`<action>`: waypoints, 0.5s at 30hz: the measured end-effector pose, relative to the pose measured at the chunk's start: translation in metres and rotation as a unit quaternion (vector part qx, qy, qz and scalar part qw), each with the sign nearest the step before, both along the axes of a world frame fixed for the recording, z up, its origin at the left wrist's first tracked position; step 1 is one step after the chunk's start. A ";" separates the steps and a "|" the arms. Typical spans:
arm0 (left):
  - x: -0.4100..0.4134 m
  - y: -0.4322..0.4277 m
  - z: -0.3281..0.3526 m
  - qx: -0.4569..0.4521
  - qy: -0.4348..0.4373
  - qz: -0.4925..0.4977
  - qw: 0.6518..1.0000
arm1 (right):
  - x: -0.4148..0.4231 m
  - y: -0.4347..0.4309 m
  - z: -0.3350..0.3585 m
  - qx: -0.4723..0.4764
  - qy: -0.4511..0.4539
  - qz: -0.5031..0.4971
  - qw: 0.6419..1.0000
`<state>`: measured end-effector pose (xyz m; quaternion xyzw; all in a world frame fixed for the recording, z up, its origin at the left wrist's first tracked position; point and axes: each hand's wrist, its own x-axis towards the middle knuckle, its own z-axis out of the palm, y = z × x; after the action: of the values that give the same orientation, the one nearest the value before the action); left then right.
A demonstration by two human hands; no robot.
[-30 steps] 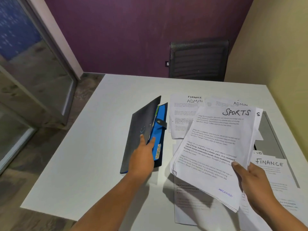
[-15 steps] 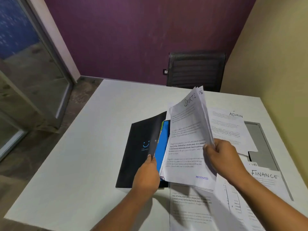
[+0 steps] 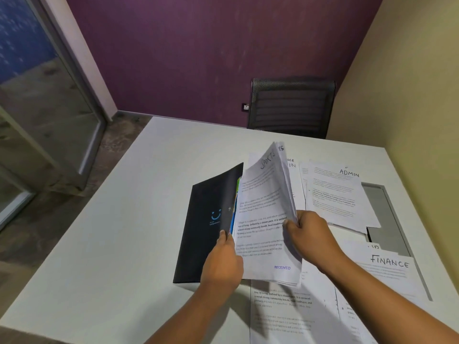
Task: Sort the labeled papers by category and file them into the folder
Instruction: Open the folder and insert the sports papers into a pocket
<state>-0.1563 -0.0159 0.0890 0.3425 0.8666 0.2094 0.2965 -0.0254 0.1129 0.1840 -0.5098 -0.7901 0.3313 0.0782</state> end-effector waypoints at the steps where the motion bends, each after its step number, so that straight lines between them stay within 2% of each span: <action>1: 0.000 0.000 0.000 0.004 0.004 0.001 1.000 | 0.001 -0.002 0.001 0.002 0.000 0.007 1.000; 10: 0.009 -0.005 0.007 0.021 0.004 -0.008 1.000 | -0.028 0.000 -0.008 -0.020 -0.031 0.015 0.999; 15: 0.012 -0.014 0.010 0.024 0.012 -0.021 0.999 | -0.051 -0.001 -0.014 -0.030 -0.079 0.043 0.995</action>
<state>-0.1440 -0.0304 0.0991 0.3704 0.8574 0.2197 0.2816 -0.0761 0.1115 0.1701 -0.5019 -0.8049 0.3165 -0.0144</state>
